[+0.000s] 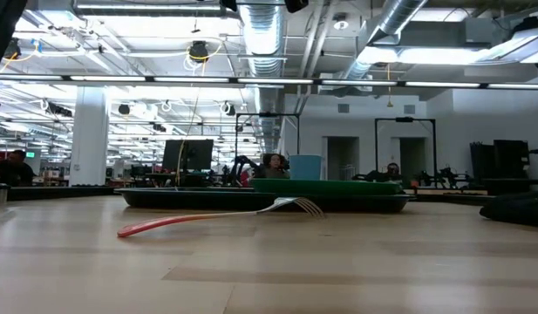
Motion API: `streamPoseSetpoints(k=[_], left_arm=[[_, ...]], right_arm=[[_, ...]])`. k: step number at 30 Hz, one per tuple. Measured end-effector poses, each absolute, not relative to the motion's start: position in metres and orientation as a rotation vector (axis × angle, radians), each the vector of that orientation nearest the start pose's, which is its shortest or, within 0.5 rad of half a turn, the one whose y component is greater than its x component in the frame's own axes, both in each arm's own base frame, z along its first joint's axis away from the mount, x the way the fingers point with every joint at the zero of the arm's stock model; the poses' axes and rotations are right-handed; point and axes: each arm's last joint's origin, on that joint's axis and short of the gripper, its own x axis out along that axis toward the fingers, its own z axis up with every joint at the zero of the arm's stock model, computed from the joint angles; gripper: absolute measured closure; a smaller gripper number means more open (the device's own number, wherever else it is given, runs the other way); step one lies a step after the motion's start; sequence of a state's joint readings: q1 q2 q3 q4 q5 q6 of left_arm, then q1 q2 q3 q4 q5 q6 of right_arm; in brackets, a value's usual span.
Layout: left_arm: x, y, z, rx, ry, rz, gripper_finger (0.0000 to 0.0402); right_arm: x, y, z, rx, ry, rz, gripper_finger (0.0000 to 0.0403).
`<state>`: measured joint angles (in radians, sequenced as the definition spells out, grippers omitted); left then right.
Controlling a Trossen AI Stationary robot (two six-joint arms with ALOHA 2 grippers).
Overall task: Pick and place plate/cup/fork/spoon on tray
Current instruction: Put the orange spoon to the left of the green plate on the black tray
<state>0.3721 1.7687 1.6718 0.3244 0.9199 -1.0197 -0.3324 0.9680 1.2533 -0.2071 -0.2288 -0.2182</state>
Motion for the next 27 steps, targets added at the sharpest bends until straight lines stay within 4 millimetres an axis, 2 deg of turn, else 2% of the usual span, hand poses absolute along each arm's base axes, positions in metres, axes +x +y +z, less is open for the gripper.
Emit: streamPoseSetpoints(k=[9,17,27], left_arm=[[0.387,0.122,0.417,-0.866,0.119,-0.593,0.0393],[0.388,0.118,0.417,-0.874,0.132,-0.61,0.0393],[0.389,0.114,0.417,-0.875,0.135,-0.618,0.0393]], right_arm=[[0.198,-0.062,0.447,-0.236,-0.049,-0.055,0.0168],[0.199,-0.058,0.452,-0.244,-0.097,-0.006,0.0169],[0.205,-0.056,0.45,-0.249,-0.098,0.017,0.0211]])
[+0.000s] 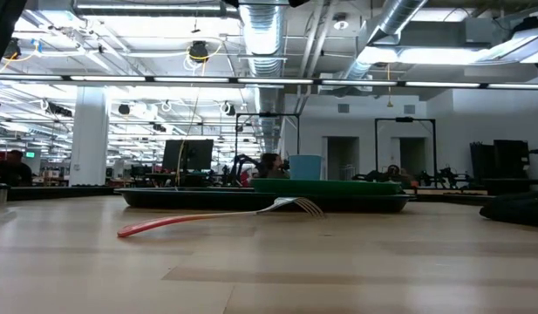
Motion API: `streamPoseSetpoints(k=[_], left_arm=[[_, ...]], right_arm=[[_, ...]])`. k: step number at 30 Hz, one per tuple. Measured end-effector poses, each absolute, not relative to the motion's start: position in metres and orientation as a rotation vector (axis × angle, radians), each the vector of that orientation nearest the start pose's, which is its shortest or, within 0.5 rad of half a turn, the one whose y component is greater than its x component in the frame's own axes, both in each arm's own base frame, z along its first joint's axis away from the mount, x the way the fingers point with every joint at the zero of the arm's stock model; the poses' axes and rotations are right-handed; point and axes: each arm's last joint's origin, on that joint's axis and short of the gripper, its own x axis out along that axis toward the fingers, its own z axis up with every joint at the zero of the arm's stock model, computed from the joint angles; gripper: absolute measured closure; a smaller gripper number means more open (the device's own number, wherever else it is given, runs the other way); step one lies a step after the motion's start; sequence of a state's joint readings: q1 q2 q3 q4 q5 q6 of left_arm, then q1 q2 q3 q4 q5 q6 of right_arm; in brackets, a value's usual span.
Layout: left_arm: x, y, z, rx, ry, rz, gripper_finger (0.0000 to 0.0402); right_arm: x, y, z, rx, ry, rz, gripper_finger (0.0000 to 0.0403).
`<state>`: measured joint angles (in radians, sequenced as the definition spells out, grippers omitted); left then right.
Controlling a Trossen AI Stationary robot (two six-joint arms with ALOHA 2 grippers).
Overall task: Pick and place plate/cup/fork/spoon on tray
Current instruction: Put the orange spoon to the left of the green plate on the black tray
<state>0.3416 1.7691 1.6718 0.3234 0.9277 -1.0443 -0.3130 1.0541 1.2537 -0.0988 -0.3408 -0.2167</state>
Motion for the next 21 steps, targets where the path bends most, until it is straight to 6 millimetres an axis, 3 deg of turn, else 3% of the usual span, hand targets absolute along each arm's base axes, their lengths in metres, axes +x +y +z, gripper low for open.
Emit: streamPoseSetpoints(k=[6,13,21], left_arm=[[0.3892,0.1144,0.4173,-0.88,0.127,-0.603,0.0393],[0.3895,0.115,0.4178,-0.898,0.116,-0.583,0.0393],[0.3902,0.1159,0.4176,-0.851,0.079,-0.545,0.0378]], right_arm=[[0.2051,-0.0547,0.4507,-0.272,-0.106,0.023,0.0266],[0.1984,-0.0528,0.4549,-0.283,-0.129,0.016,0.0387],[0.1977,-0.0541,0.4544,-0.159,-0.121,0.01,0.0397]])
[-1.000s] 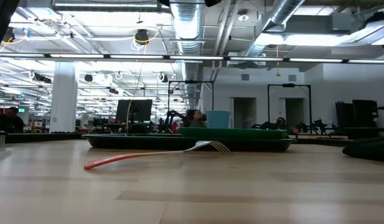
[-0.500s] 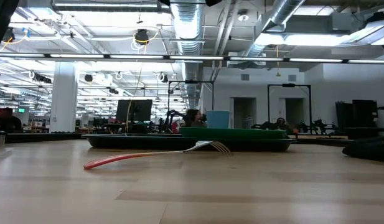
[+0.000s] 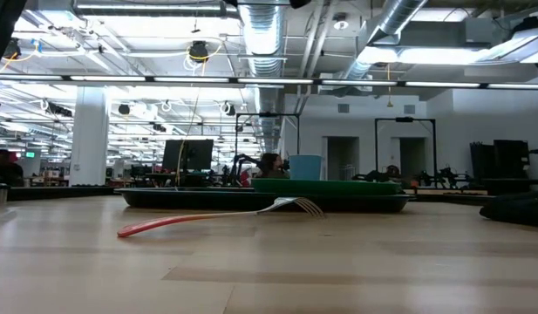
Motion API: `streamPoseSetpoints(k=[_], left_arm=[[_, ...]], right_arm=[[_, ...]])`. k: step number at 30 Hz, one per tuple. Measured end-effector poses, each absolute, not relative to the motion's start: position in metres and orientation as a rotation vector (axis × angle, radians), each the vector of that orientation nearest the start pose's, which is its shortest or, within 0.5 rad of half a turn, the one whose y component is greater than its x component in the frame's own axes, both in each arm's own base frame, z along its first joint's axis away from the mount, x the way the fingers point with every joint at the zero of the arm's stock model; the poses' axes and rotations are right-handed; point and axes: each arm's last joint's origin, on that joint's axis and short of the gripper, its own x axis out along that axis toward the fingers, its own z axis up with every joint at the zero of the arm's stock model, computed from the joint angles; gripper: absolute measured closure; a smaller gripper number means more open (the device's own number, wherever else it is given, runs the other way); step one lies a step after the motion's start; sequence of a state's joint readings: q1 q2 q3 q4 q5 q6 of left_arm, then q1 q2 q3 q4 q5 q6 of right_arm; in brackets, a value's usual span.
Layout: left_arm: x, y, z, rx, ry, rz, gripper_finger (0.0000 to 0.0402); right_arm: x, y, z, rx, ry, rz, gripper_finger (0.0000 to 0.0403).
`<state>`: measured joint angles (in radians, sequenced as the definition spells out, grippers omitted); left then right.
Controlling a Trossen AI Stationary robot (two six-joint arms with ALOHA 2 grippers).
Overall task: Pick and place plate/cup/fork/spoon on tray
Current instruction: Put the orange spoon to the left of the green plate on the black tray
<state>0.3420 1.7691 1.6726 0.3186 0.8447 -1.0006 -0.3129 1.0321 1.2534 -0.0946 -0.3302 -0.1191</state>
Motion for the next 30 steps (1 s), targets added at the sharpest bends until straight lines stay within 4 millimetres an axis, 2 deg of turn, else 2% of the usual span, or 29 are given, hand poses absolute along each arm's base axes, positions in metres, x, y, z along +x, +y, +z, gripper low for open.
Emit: streamPoseSetpoints(k=[5,11,15,18,23,30], left_arm=[[0.391,0.118,0.414,-0.795,0.076,-0.503,0.031],[0.392,0.119,0.406,-0.723,0.114,-0.468,0.0212],[0.392,0.126,0.395,-0.707,0.163,-0.337,0.0168],[0.389,0.135,0.384,-0.689,0.216,-0.206,0.0151],[0.386,0.144,0.372,-0.619,0.272,-0.025,0.0145],[0.39,0.138,0.373,-0.526,0.241,0.051,0.0145]], right_arm=[[0.192,-0.058,0.453,-0.021,-0.095,-0.004,0.0399],[0.173,-0.058,0.453,0.098,-0.056,-0.03,0.04],[0.158,-0.056,0.45,0.18,-0.005,-0.063,0.04],[0.148,-0.055,0.44,0.261,0.1,-0.127,0.04],[0.145,-0.059,0.418,0.402,0.306,-0.273,0.04],[0.167,-0.071,0.4,0.444,0.424,-0.387,0.0401]])
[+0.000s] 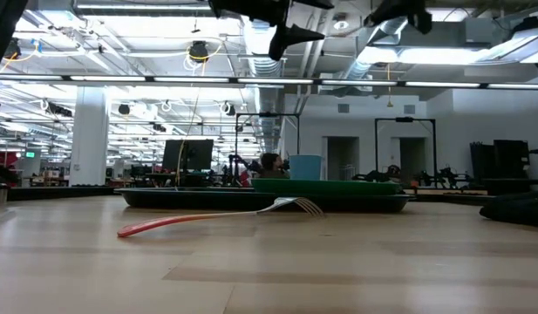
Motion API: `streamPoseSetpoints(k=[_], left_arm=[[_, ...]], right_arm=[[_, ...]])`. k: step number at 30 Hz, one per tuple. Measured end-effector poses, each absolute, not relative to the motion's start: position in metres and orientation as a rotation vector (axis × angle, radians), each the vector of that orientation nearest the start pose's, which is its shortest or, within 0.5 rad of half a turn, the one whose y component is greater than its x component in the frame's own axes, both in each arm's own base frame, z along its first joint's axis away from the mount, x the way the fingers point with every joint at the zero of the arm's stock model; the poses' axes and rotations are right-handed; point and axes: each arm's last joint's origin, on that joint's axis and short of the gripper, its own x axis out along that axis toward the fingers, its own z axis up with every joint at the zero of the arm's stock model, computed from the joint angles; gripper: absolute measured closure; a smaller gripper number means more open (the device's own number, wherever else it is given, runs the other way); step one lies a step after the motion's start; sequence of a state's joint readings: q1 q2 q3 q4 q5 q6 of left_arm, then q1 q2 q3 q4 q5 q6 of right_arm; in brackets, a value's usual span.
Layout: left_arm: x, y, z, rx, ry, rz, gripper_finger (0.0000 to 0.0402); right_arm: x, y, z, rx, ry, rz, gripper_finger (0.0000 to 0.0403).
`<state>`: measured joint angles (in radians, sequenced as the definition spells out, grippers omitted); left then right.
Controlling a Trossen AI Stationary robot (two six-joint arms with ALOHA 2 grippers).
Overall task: Pick and place plate/cup/fork/spoon on tray
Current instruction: Put the orange spoon to the left of the green plate on the black tray
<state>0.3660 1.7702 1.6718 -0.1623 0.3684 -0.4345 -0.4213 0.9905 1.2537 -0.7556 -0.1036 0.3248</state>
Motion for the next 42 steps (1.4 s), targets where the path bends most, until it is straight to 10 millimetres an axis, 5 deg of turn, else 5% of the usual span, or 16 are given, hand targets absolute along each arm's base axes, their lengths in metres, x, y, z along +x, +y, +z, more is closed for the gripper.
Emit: streamPoseSetpoints(k=[13,31,42], left_arm=[[0.393,0.127,0.37,-0.415,0.274,0.059,0.0145],[0.391,0.127,0.364,-0.428,0.336,0.097,0.015],[0.391,0.126,0.365,-0.425,0.335,0.07,0.0288]], right_arm=[[0.216,-0.091,0.384,0.442,0.435,-0.324,0.0401],[0.227,-0.084,0.387,0.41,0.39,-0.221,0.04],[0.227,-0.084,0.387,0.405,0.393,-0.212,0.0396]])
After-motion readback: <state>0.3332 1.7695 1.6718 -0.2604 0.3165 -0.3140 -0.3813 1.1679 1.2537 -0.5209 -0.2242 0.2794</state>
